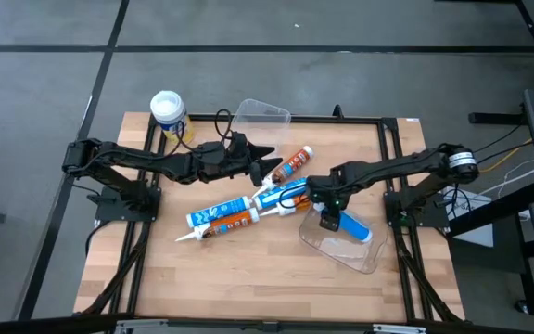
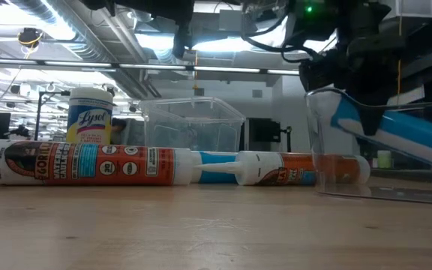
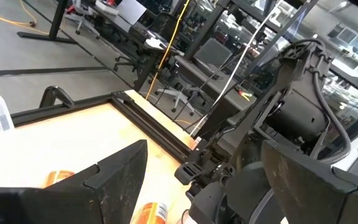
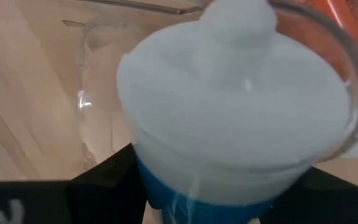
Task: Pick & place silicon tubes, Sealant and Lysol wipes
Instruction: Put the top blue sealant into the transparent bin
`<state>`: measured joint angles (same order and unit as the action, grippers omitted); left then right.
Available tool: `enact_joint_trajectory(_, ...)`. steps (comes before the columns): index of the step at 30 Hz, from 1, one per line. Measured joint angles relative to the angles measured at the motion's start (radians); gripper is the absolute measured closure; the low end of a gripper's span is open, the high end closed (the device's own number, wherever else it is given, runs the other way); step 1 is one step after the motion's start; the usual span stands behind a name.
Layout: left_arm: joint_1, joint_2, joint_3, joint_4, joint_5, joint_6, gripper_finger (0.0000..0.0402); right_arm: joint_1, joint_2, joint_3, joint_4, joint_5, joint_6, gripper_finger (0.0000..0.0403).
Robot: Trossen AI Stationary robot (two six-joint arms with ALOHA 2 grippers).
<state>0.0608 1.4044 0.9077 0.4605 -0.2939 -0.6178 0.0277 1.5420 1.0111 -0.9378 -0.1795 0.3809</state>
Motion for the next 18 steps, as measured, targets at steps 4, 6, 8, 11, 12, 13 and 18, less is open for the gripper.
enact_joint_trajectory(4, 0.000, 0.000, 0.000, 0.000, 0.000, 0.000, 0.0094, 0.000, 0.003, 0.000, 0.003, 0.007, -0.001, 0.0169)
enact_joint_trajectory(6, 0.000, 0.000, 0.000, -0.001, 0.000, 0.000, 0.0094, 0.000, 0.003, 0.000, 0.006, 0.022, -0.001, 0.0160)
enact_joint_trajectory(8, 0.000, 0.000, 0.000, -0.001, 0.000, 0.000, 0.0094, 0.000, 0.003, -0.001, 0.004, 0.031, -0.001, 0.0158)
enact_joint_trajectory(11, 0.000, 0.000, 0.000, -0.001, 0.000, 0.000, 0.0094, 0.000, 0.003, -0.002, 0.004, 0.035, 0.000, 0.0167)
enact_joint_trajectory(12, 0.000, 0.000, 0.000, -0.001, 0.000, 0.000, 0.0094, 0.000, 0.003, -0.002, 0.004, 0.034, 0.000, 0.0170)
enact_joint_trajectory(13, 0.000, 0.000, 0.000, -0.001, 0.000, 0.001, 0.0094, 0.000, 0.003, -0.002, 0.004, 0.034, 0.000, 0.0173)
enact_joint_trajectory(18, 0.000, 0.000, 0.000, -0.001, -0.003, 0.002, 0.0094, 0.000, 0.003, -0.002, 0.002, 0.034, -0.001, 0.0162)
